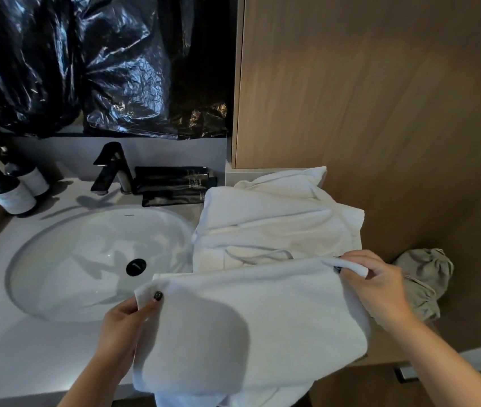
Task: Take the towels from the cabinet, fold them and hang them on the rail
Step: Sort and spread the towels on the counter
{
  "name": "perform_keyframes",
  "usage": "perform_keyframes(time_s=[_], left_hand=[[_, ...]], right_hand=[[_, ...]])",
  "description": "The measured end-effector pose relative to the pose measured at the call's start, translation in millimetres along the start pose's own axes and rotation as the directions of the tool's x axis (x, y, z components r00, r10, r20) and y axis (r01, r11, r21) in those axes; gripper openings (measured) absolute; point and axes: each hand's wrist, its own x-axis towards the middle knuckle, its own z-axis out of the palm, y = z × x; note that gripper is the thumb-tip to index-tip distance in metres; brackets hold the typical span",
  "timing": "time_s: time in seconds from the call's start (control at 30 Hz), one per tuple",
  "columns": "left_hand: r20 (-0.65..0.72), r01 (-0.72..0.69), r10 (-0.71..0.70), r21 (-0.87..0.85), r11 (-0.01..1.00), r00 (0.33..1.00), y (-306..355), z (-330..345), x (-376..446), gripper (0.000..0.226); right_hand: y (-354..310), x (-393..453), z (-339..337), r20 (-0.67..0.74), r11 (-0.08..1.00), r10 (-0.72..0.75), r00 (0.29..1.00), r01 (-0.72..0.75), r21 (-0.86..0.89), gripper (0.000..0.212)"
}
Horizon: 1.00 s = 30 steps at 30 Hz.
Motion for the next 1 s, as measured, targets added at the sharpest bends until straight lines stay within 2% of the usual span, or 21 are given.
perform_keyframes(time_s=[0.13,0.27,0.37,0.43,0.5,0.53,0.57,0.63,0.67,0.77,0.87,1.0], left_hand=[[0.018,0.036,-0.037,0.071,0.997,0.999,-5.7,8.9,7.8,0.011],[0.132,0.076,-0.091,0.116,0.99,0.987,5.8,7.8,13.9,0.017],[0.216,0.105,-0.116,0.064,0.992,0.969,15.6,8.0,9.2,0.017],[0.24,0.109,-0.117,0.047,0.993,0.964,17.9,8.3,6.3,0.019],[0.249,0.108,-0.115,0.041,0.993,0.962,20.5,8.7,3.5,0.025],[0.238,0.098,-0.102,0.029,0.995,0.966,23.2,8.9,1.9,0.026],[0.213,0.073,-0.075,0.018,0.997,0.974,27.3,9.7,-0.1,0.025],[0.145,-0.018,0.014,0.021,1.0,0.989,41.2,14.0,-4.9,0.021],[0.118,-0.068,0.063,0.033,0.997,0.991,50.5,17.3,-7.2,0.019],[0.066,-0.181,0.179,0.023,0.983,0.982,82.2,31.8,-7.4,0.017],[0.047,-0.223,0.223,-0.003,0.975,0.974,114.7,52.5,1.3,0.023],[0.072,-0.261,0.261,-0.003,0.965,0.963,146.5,89.4,25.7,0.025]], right_hand=[[8.6,4.9,15.6,-0.086,0.993,0.114,0.99,-0.111,0.037,0.033],[16.7,6.8,17.6,-0.063,0.921,0.369,0.927,-0.355,0.162,0.027],[16.8,7.3,9.6,-0.05,0.856,0.476,0.878,-0.45,0.255,0.043],[14.0,5.3,3.8,0.04,0.791,0.54,0.84,-0.524,0.317,0.055],[12.5,0.4,-1.2,0.142,0.775,0.554,0.821,-0.57,0.272,0.082],[8.8,-2.2,-2.8,0.136,0.803,0.534,0.834,-0.551,0.228,0.084],[2.5,-3.2,-3.9,0.111,0.835,0.506,0.856,-0.518,0.189,0.068],[-13.5,-1.8,-6.9,0.014,0.892,0.432,0.902,-0.429,0.144,0.022],[-20.0,1.8,-9.8,-0.033,0.912,0.395,0.918,-0.388,0.135,0.015],[-49.0,17.2,-19.4,-0.141,0.946,0.305,0.942,-0.281,0.163,0.014],[-69.4,45.6,-32.2,-0.235,0.972,0.225,0.946,-0.201,0.124,0.012],[-72.1,93.5,-43.7,-0.264,0.976,0.219,0.939,-0.212,0.055,0.004]])
